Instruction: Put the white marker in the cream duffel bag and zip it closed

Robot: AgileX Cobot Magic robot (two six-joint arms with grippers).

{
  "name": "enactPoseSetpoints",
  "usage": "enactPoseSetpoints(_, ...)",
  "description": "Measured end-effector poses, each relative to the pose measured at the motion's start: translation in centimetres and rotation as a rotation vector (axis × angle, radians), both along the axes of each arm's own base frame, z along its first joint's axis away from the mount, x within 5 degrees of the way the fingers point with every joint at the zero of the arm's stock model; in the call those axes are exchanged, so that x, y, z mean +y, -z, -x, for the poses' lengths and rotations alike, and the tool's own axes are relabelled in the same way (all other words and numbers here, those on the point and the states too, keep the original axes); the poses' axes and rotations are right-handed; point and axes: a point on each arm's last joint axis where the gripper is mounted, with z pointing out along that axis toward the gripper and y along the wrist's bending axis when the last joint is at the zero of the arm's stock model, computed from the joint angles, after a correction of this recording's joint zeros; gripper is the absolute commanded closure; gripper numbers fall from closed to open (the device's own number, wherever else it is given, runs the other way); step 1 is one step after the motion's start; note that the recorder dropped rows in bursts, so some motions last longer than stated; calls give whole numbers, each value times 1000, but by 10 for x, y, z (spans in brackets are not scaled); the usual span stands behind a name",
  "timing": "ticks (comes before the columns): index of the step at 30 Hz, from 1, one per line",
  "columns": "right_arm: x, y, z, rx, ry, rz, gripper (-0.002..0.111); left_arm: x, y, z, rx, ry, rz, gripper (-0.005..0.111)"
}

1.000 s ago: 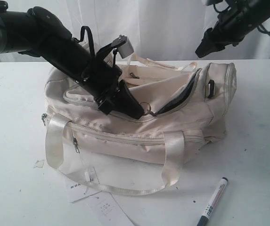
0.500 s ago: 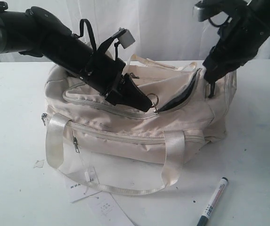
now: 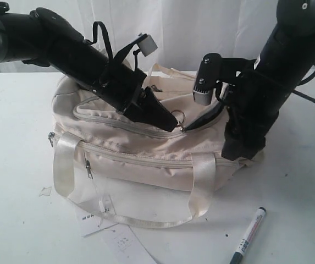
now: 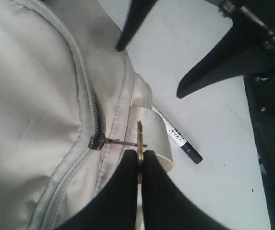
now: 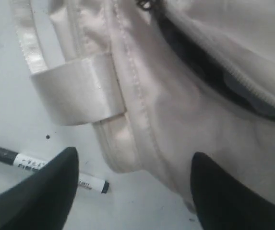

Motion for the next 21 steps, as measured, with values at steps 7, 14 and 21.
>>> enactPoseSetpoints(7,16,3,-4,-97,-80,-18,40,0,0,2,25,10,1,107)
enactPoseSetpoints(14,26,12,-18,-198,-132,-15,40,0,0,2,26,9,0,107)
enactPoseSetpoints(21,28,-12,-3,-240,-144,-58,40,1,1,2,23,14,-16,107)
